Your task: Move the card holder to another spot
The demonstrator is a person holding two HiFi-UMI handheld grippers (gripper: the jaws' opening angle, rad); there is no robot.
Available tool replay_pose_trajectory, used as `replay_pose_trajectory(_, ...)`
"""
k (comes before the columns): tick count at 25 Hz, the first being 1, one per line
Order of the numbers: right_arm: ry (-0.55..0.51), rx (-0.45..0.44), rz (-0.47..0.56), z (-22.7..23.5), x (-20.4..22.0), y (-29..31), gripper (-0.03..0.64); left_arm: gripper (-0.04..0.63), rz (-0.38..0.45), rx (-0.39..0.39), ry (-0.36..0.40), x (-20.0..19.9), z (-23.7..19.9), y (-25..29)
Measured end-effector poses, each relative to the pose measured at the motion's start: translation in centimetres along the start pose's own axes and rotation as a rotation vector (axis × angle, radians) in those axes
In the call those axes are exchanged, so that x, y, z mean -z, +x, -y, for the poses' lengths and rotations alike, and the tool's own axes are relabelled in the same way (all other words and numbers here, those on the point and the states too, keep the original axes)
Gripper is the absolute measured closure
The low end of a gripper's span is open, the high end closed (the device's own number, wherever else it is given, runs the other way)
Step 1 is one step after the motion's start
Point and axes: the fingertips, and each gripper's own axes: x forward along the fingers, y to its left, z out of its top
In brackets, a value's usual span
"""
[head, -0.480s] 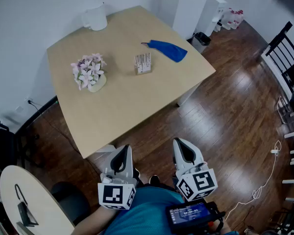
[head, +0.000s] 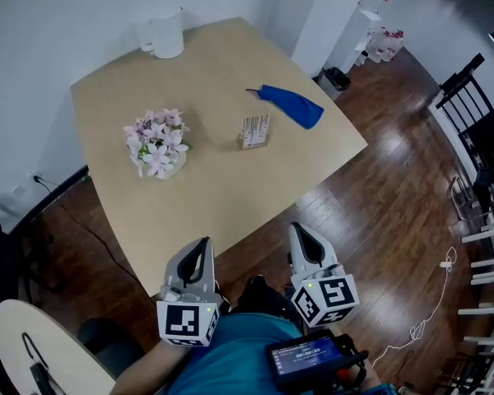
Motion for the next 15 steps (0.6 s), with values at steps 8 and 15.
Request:
replay_pose_trajectory(8,-0.015,-0.02,-0.028,3.0,-0.8,7.3,0.624,0.578,-0.026,-0.078,-0.006,0.5,-3.3,4.5)
replay_pose_trajectory(15,-0.044,-0.059,-0.059,8.7,-1.7,16.1,0.623,0.578,-0.057,-0.18,0.03,-0.3,-4.8,10.4)
